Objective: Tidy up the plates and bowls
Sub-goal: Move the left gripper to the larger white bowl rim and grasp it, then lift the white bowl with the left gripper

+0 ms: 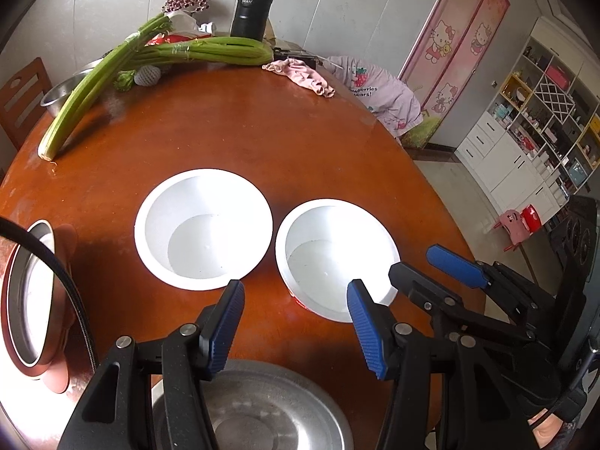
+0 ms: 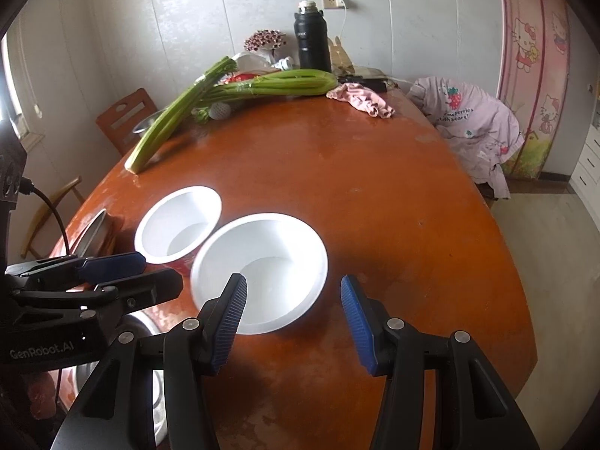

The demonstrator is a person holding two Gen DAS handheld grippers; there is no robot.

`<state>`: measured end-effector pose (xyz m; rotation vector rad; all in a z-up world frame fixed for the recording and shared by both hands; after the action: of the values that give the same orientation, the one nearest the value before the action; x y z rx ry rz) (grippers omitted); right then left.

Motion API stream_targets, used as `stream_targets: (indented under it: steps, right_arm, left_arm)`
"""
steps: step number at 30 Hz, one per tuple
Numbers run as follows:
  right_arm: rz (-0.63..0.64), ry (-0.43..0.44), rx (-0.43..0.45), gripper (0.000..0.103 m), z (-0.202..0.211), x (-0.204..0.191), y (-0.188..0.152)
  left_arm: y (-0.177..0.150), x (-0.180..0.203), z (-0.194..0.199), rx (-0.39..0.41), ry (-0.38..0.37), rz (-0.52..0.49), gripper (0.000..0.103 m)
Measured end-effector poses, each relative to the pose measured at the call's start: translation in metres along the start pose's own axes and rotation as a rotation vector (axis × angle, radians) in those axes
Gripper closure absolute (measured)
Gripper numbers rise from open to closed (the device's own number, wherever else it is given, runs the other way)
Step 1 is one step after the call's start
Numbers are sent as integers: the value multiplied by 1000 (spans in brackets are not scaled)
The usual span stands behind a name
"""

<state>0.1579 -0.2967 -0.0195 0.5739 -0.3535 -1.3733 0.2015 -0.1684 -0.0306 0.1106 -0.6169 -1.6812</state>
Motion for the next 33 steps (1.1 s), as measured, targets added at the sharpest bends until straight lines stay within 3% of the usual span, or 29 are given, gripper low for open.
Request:
stream_targets:
  steps: [16, 25, 33]
  right_arm:
    - [14, -5, -83, 49, -43, 8, -4]
    - [62, 77, -110, 49, -54, -10, -9]
    - [86, 123, -136, 49, -53, -24, -17]
  left_arm:
    - [5, 5, -29, -65, -59, 32, 47]
    - [4, 1, -41, -98, -81, 57, 47]
    - [0, -1, -48, -124, -70, 64, 58]
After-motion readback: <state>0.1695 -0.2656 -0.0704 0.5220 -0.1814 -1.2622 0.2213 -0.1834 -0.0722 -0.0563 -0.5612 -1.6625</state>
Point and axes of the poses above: each gripper's, at about its wrist camera, not at the fingertips, and z roughly against the way its jaws point, x to its right, y to its top, the point moved 7 cm from there along -z, roughly the way its jaws point, and after that the axes turned 5 degrees about -x, right-handed, at the moved point
